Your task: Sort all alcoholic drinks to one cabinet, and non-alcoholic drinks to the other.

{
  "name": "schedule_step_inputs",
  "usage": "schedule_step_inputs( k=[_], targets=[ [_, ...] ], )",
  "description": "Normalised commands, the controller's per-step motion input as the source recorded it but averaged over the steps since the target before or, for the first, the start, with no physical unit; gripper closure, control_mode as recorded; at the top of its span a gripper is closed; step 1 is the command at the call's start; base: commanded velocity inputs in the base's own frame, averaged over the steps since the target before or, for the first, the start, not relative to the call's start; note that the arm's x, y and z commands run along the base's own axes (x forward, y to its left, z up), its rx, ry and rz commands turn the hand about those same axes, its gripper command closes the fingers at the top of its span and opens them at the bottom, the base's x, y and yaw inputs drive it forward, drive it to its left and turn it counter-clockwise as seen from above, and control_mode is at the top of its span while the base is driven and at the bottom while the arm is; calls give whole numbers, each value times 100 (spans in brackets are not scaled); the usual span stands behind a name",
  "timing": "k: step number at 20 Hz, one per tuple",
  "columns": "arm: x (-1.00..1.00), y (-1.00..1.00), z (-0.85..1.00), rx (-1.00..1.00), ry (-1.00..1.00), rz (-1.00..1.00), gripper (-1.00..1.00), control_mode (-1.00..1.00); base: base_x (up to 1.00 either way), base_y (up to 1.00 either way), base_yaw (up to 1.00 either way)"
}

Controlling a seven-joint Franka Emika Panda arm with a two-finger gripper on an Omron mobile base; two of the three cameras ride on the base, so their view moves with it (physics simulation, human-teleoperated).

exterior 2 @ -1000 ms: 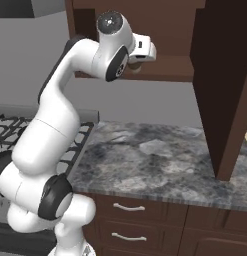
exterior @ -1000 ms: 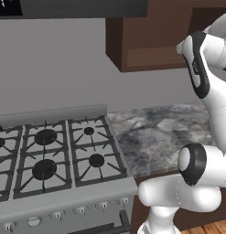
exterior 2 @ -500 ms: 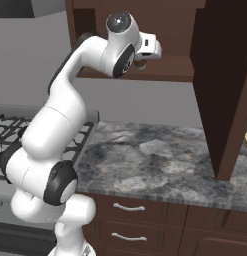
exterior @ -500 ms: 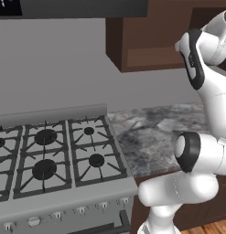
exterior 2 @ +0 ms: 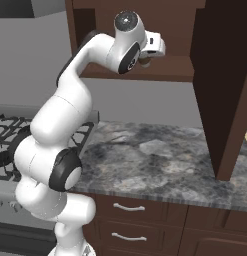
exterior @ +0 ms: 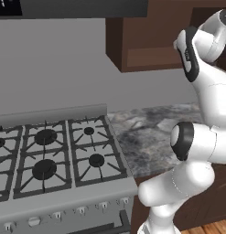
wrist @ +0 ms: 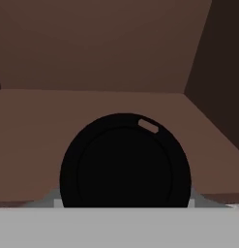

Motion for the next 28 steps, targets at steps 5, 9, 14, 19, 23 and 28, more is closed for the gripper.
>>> schedule_step_inputs(
  k=[5, 9, 14, 19, 23, 28],
  targets=[
    [24, -10, -5, 0, 0, 0, 100, -100, 0, 0, 0],
    [22, -9, -13, 0, 0, 0, 100, -100, 0, 0, 0],
    [19, -8, -15, 0, 0, 0, 100, -100, 0, 0, 0],
    [19, -8, -14, 0, 0, 0, 100, -100, 0, 0, 0],
    [20, -8, -11, 0, 0, 0, 100, -100, 0, 0, 0],
    [21, -8, -8, 0, 0, 0, 100, -100, 0, 0, 0]
  ],
)
